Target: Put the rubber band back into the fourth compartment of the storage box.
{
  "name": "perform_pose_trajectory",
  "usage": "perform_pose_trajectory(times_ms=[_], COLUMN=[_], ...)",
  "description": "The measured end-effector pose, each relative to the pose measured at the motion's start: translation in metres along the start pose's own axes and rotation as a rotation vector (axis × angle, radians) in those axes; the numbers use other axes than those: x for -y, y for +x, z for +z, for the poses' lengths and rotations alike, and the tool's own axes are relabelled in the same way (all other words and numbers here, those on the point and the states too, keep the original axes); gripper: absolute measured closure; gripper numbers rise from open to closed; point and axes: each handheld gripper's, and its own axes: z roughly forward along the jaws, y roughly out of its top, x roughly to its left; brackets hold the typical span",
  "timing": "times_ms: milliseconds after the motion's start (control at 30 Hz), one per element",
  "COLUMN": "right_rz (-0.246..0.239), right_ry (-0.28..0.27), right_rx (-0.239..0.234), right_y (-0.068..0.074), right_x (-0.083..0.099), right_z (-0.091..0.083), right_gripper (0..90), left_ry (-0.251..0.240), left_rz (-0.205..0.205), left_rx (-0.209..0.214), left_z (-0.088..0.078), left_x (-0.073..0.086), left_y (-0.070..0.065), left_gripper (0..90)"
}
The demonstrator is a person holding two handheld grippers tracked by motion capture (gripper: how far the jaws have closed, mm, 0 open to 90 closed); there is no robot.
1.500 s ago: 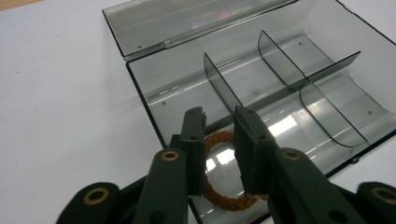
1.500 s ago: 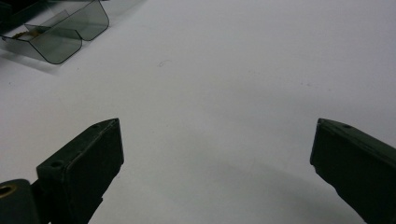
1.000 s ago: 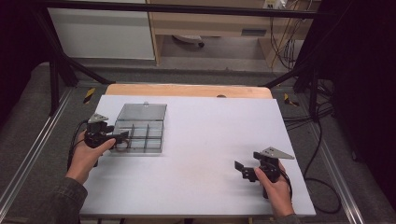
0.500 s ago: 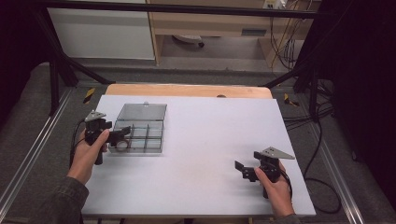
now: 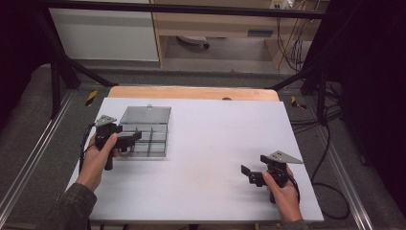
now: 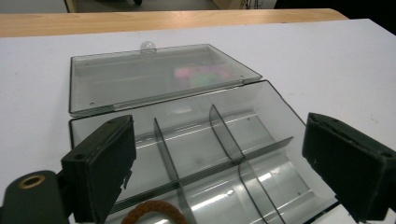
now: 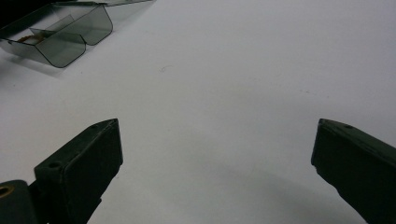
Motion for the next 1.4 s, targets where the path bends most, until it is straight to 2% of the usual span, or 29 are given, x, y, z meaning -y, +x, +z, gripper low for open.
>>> perform_pose_trajectory(times_ms=[400, 800, 1067, 1400], right_rz=[0.0, 0.0, -0.001, -0.004], right_ry=[0.003, 0.006, 0.005, 0.007], right_rx=[-0.003, 0.0, -0.002, 0.0], right_y=[0.0, 0.0, 0.0, 0.0], right_x=[0.0, 0.0, 0.001, 0.001], right_z=[0.0, 0.0, 0.0, 0.001], right_gripper=[2.2, 2.3, 2.3, 2.3], left_ry=[-0.047, -0.064, -0.073, -0.093], left_rz=[0.022, 0.063, 0.078, 0.094], left_rx=[0.055, 0.122, 0.143, 0.146], left_z=[-0.009, -0.017, -0.027, -0.044], left_x=[0.0, 0.008, 0.015, 0.022], left_y=[-0.018, -0.038, -0.049, -0.053], left_gripper=[9.4, 6.4, 6.3, 6.3])
